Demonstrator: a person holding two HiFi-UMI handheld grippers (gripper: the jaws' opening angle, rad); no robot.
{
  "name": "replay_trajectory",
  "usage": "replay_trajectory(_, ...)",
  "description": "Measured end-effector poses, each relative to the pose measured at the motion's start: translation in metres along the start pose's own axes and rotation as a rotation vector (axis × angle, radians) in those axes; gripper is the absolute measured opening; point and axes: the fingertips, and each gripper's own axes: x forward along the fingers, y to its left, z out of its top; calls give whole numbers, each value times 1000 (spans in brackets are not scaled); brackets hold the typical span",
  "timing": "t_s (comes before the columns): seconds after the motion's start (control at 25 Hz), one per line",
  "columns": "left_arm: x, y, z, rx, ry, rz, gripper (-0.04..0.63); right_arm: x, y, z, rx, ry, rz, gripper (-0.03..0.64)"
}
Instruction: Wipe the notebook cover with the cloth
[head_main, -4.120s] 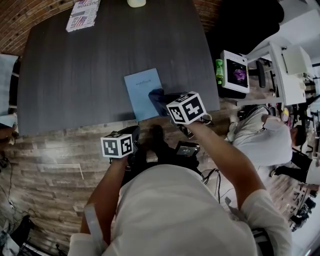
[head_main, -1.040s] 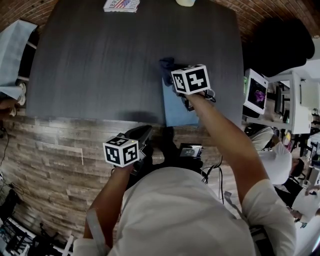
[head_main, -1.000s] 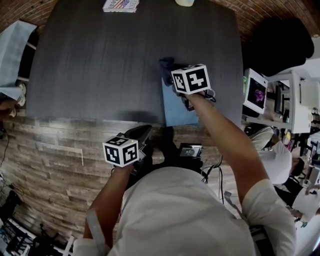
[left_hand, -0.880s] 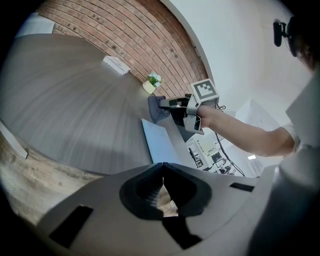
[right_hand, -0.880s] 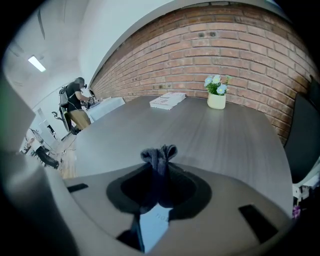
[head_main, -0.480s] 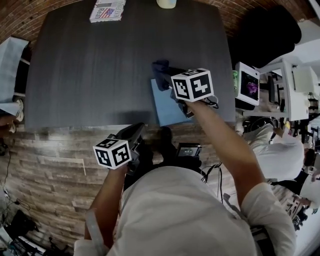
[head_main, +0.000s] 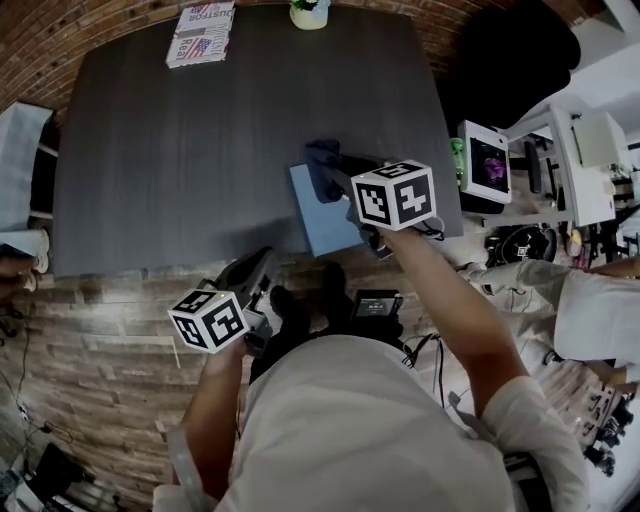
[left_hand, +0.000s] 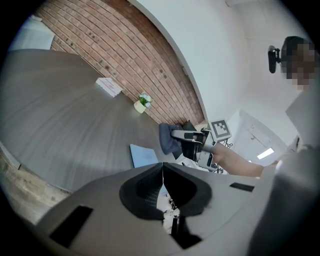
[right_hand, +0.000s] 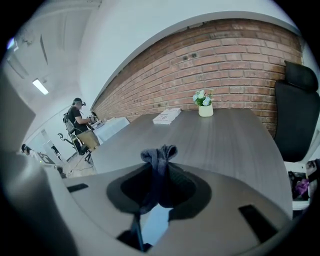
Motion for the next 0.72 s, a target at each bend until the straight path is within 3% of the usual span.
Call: replay_trajectory(0.72,-25,-33,13,43,-64,-58,11,-57,26,-21,76,-79,32,100)
